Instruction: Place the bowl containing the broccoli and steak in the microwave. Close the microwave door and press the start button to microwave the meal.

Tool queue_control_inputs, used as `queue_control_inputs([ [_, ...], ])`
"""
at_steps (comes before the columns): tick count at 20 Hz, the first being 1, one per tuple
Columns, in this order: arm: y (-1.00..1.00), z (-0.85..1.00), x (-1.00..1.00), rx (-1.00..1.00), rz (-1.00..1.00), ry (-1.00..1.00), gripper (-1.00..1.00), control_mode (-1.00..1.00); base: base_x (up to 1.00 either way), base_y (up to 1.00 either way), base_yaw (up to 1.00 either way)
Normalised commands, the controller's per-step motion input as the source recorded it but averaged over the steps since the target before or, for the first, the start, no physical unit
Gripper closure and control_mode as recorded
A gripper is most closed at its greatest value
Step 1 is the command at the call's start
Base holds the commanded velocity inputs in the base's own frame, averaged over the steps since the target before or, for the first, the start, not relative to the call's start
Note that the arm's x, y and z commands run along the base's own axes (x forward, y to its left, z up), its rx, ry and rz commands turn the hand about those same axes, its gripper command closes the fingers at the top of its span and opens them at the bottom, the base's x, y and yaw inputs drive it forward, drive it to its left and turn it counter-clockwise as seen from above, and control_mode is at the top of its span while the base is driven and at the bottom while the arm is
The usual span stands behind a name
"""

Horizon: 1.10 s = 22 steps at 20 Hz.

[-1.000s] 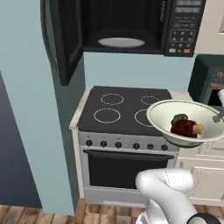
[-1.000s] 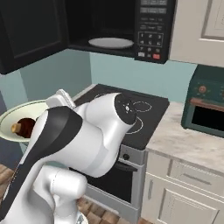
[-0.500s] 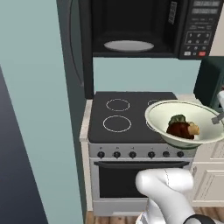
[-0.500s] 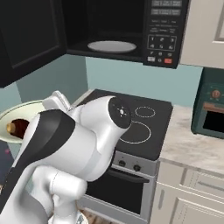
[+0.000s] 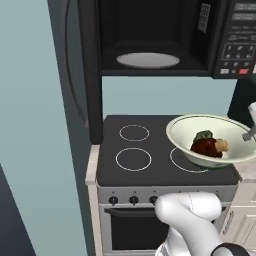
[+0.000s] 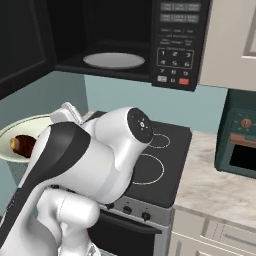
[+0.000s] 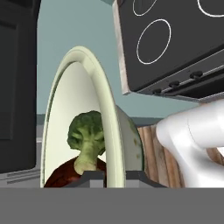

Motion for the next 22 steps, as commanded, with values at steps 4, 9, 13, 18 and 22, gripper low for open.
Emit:
queue_control_inputs([
  [4, 0.00, 0.00, 0.00, 0.00, 0.00, 0.00, 1.00, 1.00, 0.04, 0.00, 0.17],
  [9, 0.00, 0.00, 0.00, 0.00, 0.00, 0.00, 1.00, 1.00, 0.13, -0.03, 0.20],
  [13, 0.00, 0.00, 0.00, 0.00, 0.00, 0.00, 1.00, 1.00, 0.41, -0.16, 0.10],
  [18, 0.00, 0.00, 0.04, 0.00, 0.01, 0.00, 1.00, -1.00, 0.32, -0.02, 0.03],
  [22, -0.01, 0.00, 0.01, 0.00, 0.08, 0.00, 1.00, -1.00, 0.00, 0.00, 0.00],
])
